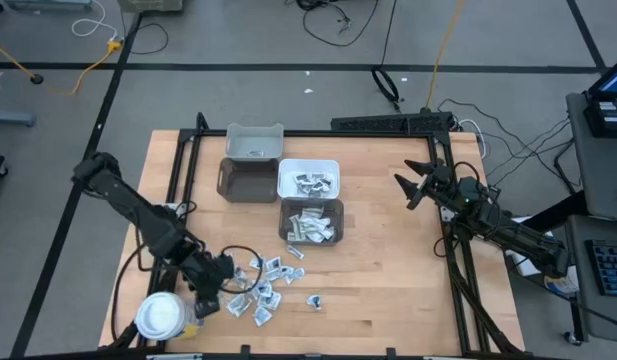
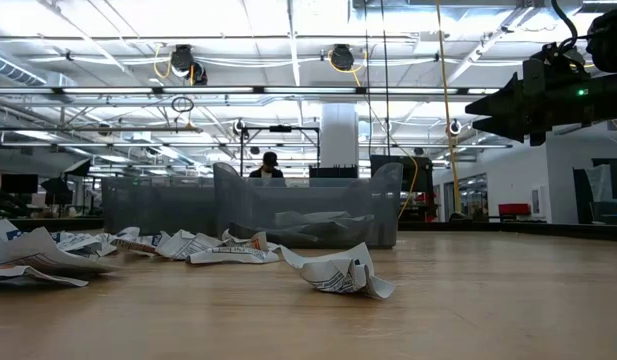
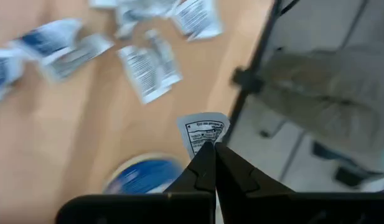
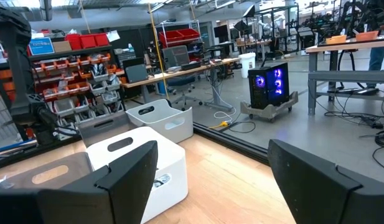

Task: Pick & Place First Aid Supplies
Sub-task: Put the orange ointment pack into the gray bin

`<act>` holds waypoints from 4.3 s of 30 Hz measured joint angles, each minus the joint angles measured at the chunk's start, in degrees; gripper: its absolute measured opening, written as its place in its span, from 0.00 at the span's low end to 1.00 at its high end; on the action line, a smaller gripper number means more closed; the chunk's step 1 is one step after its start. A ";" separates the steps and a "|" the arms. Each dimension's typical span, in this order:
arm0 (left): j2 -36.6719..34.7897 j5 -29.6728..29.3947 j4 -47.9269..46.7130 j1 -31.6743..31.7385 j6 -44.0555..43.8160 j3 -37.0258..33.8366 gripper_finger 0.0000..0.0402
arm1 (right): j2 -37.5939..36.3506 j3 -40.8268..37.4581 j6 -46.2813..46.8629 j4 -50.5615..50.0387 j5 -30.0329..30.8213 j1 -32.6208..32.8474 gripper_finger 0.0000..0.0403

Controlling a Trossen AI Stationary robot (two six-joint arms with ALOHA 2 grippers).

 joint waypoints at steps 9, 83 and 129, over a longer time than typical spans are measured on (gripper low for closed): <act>-1.20 3.37 -16.10 21.23 21.68 0.02 0.00 | 0.00 -0.01 0.00 0.00 0.00 0.00 0.74; 31.33 -13.58 -37.06 74.97 53.20 42.05 0.69 | 0.02 -0.02 0.00 0.00 0.00 0.00 0.74; 23.49 -5.58 -0.46 0.08 -19.78 7.72 0.56 | 0.01 0.00 0.00 0.00 0.00 0.02 0.74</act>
